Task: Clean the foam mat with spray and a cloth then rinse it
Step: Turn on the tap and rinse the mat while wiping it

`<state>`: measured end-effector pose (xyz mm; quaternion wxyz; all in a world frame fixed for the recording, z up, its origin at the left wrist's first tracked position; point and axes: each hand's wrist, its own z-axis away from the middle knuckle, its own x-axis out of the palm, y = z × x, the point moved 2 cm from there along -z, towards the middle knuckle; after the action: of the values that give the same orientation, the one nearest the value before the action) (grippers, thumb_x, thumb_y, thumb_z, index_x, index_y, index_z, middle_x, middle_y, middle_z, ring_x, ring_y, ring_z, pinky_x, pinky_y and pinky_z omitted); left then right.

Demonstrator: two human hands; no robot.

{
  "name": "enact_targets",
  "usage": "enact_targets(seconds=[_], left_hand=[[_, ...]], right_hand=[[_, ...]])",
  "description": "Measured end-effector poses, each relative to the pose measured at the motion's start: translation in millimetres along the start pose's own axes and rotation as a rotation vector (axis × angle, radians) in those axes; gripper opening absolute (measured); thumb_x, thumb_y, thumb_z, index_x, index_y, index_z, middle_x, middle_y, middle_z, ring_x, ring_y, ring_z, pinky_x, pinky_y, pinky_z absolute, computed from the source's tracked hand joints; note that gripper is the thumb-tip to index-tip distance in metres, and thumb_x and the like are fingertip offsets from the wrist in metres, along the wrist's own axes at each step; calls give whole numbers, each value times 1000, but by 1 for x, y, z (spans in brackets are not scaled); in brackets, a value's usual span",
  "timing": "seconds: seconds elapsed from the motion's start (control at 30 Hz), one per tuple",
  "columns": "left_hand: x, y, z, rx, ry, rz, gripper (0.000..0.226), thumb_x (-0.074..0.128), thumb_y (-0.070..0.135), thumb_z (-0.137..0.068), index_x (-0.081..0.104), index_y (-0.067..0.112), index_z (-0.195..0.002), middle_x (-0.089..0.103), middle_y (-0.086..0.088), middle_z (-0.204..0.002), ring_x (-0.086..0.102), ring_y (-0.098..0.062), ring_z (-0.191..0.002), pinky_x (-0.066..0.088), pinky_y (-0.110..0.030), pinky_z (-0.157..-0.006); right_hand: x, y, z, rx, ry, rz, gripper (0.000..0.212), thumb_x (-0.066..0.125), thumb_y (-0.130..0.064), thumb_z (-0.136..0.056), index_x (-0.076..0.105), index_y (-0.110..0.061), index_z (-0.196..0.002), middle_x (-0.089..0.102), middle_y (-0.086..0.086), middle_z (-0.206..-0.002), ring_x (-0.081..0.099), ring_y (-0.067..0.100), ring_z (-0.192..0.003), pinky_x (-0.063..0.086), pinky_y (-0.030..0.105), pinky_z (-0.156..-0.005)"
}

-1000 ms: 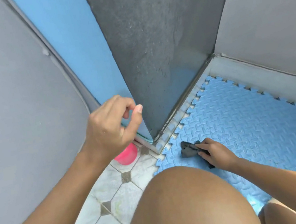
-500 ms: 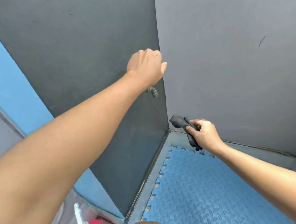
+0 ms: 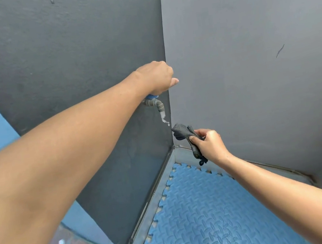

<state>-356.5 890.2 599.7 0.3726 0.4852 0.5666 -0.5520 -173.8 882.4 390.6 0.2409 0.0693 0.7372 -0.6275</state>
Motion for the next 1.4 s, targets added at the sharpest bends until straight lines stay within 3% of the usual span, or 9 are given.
enact_targets(seconds=[0.23, 0.47, 0.6, 0.7, 0.8, 0.9, 1.07, 1.3, 1.4], left_hand=[[2, 3, 6, 101, 123, 6, 52, 35, 42, -111, 52, 4, -81, 39, -4, -68, 51, -33, -81, 39, -38, -67], [2, 4, 4, 77, 121, 48, 56, 36, 43, -111, 36, 11, -65, 39, -6, -71, 49, -32, -83, 39, -39, -70], [1, 7, 7, -9, 128, 76, 47, 45, 43, -107, 51, 9, -76, 59, -12, -84, 55, -35, -85, 38, -38, -70], [14, 41, 29, 20, 521, 116, 20, 59, 25, -101, 61, 5, -107, 62, -16, -107, 62, -35, -93, 42, -39, -67], [80, 101, 81, 360, 834, 434, 15, 61, 17, -92, 64, 3, -96, 61, -11, -86, 58, -27, -69, 43, -36, -55], [207, 137, 129, 313, 375, 592, 19, 57, 24, -97, 62, 5, -98, 64, -9, -88, 63, -31, -73, 44, -36, -59], [433, 135, 207, -301, -607, 638, 57, 61, 46, -99, 53, 4, -136, 58, -19, -141, 56, -37, -131, 47, -41, -105], [483, 162, 227, -668, -706, 683, 107, 59, 64, -93, 13, -3, -162, 31, -25, -163, 31, -41, -149, 33, -47, -117], [477, 171, 223, -798, -658, 741, 104, 63, 60, -92, 13, -2, -160, 30, -23, -160, 30, -40, -147, 40, -49, -110]], right_hand=[[8, -11, 13, 65, 22, -3, 21, 58, -15, -97, 68, -3, -84, 58, 5, -52, 55, 20, -43, 47, 29, -42], [-7, -2, 35, 164, 117, 4, 15, 58, -16, -96, 71, -12, -90, 64, 6, -61, 58, 18, -46, 45, 24, -37], [1, 16, 45, 221, 112, -3, 16, 58, -17, -95, 70, -11, -85, 65, 8, -60, 64, 19, -48, 50, 29, -37], [16, 44, 51, 281, 97, -34, 21, 55, -16, -96, 65, -5, -81, 60, 5, -53, 57, 21, -44, 52, 39, -41], [37, 85, 61, 376, 129, -15, 23, 56, -18, -95, 62, -13, -73, 63, 2, -54, 59, 22, -48, 52, 33, -40], [58, 140, 81, 442, 133, 84, 17, 57, -23, -93, 65, -19, -78, 71, 4, -72, 68, 24, -70, 52, 30, -58], [66, 240, 136, 599, 158, 274, 23, 55, -24, -97, 67, -11, -112, 68, 15, -105, 65, 34, -94, 46, 32, -70], [43, 316, 202, 772, 241, 464, 35, 48, -22, -101, 52, -10, -134, 43, 19, -134, 57, 42, -111, 47, 43, -94], [39, 325, 215, 758, 207, 512, 35, 46, -21, -102, 50, -10, -135, 42, 16, -134, 56, 39, -109, 48, 45, -93]])
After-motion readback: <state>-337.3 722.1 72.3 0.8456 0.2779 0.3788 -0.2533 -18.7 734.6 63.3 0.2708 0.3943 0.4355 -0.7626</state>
